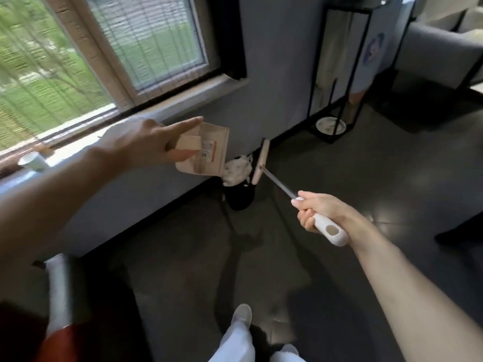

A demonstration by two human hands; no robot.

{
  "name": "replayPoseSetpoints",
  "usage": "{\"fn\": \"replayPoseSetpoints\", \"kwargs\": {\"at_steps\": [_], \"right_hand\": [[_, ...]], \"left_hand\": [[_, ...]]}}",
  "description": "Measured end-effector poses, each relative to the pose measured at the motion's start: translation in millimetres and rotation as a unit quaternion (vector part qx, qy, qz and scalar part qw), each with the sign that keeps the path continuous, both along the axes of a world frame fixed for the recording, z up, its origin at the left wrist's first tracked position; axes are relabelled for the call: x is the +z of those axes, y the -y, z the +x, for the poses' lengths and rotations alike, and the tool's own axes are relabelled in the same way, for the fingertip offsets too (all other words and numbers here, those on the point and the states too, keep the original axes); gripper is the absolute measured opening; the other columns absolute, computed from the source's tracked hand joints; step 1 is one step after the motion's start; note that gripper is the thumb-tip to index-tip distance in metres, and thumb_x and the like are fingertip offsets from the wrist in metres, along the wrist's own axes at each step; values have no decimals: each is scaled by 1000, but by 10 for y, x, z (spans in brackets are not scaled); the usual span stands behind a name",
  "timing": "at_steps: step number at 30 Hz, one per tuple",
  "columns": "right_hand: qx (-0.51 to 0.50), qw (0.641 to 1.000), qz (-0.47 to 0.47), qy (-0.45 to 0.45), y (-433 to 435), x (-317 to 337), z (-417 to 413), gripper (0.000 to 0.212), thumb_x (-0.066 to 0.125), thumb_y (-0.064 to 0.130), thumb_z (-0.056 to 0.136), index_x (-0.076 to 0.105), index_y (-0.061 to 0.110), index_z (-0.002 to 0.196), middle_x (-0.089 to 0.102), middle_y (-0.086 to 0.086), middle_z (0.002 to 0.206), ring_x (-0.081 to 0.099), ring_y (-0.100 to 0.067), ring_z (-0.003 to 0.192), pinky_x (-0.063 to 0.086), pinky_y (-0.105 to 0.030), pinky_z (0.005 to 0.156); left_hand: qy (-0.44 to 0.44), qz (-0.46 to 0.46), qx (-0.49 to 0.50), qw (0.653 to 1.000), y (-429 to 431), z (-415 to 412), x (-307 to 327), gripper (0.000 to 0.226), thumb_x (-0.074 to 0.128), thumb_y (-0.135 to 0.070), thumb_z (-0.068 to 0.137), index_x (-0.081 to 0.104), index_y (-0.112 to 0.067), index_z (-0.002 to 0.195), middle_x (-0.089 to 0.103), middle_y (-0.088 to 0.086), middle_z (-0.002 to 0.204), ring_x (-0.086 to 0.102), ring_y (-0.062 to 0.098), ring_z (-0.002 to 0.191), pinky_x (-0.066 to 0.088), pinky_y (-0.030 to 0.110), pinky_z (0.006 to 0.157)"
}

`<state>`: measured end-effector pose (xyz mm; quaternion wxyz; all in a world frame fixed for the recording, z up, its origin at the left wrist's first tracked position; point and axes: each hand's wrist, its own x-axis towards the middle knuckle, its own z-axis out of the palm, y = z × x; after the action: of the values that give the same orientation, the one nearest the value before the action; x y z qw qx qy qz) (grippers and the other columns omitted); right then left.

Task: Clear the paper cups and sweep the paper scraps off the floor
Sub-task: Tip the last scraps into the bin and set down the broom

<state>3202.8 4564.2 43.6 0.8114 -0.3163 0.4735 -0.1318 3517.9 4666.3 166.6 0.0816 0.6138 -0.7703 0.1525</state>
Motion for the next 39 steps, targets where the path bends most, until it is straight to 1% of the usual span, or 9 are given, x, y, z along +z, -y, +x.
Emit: {"fn": "replayPoseSetpoints", "kwargs": {"at_steps": [2, 5, 10, 14, 16, 19, 22, 25, 39], "right_hand": [[18, 1000, 2, 3, 6, 80, 104, 55, 52, 3, 97, 34, 19, 146, 39, -1, 65, 39, 0, 36, 35, -9, 34], [46, 998, 6, 40, 33, 277, 263, 48, 61, 13, 92, 49, 19, 137, 44, 2, 62, 41, 0, 41, 38, -9, 37], [142, 962, -67, 224, 88, 764, 626, 97, 86, 58, 46, 57, 12, 126, 42, -3, 73, 44, -8, 55, 44, -19, 47], [101, 923, -271, 254, 207, 1144, 1042, 80, 84, 60, 48, 52, 22, 111, 59, -4, 74, 56, -14, 62, 46, -28, 56], [69, 833, -549, 27, 348, 1296, 1286, 44, 76, 43, 76, 51, 21, 104, 60, -3, 74, 55, -16, 59, 43, -33, 57], [107, 630, -743, -199, 465, 1389, 1648, 24, 66, 44, 86, 52, 28, 95, 51, 0, 93, 53, -17, 79, 43, -31, 71], [62, 646, -754, -97, 286, 1360, 2068, 48, 68, 25, 88, 51, 18, 133, 52, 8, 84, 58, 0, 72, 45, -11, 71], [60, 621, -779, -63, 222, 1257, 2472, 96, 68, 8, 87, -3, 30, 147, 48, 17, 71, 54, 15, 62, 34, 6, 57], [112, 645, -743, -135, 514, 1033, 3652, 91, 65, 13, 91, 1, 29, 153, 54, -3, 81, 43, 7, 59, 26, 11, 61]], "left_hand": [[-11, -19, -5, 1000, -182, 25, 146, 61, 38, -68, 90, 16, -54, 146, 47, -7, 54, 52, 25, 43, 50, 31, 43], [6, -62, 16, 998, -384, 20, 400, 68, 49, -56, 88, 37, -23, 147, 48, -3, 52, 50, 21, 41, 31, 5, 44], [-9, -61, 86, 994, -574, 484, 400, 48, 27, -55, 101, 34, -38, 145, 62, -1, 87, 58, 23, 67, 44, 27, 53], [-91, -75, 67, 991, -664, 992, 57, 71, 69, -14, 83, 38, -37, 142, 52, 7, 68, 39, 11, 44, 38, 11, 45], [-113, -77, 82, 987, -670, 1183, -54, 87, 71, -25, 80, 20, -55, 144, 41, 0, 61, 34, 9, 43, 39, 19, 44], [-94, -94, 48, 990, -640, 1330, -122, 64, 62, -40, 80, 45, -28, 140, 40, -3, 59, 18, -3, 46, 29, 1, 50], [-46, -42, 66, 996, -688, 1545, -223, 73, 60, -49, 85, 25, -42, 149, 58, 7, 71, 47, 14, 45, 41, 10, 55], [-55, -4, 84, 995, -687, 1793, -365, 79, 42, -59, 83, -4, -54, 147, 48, -1, 73, 48, 18, 46, 46, 32, 43], [-116, 75, 26, 990, -237, 2853, -614, 78, 36, -71, 81, -8, -56, 144, 44, -6, 78, 44, 13, 58, 41, 22, 54]]}}
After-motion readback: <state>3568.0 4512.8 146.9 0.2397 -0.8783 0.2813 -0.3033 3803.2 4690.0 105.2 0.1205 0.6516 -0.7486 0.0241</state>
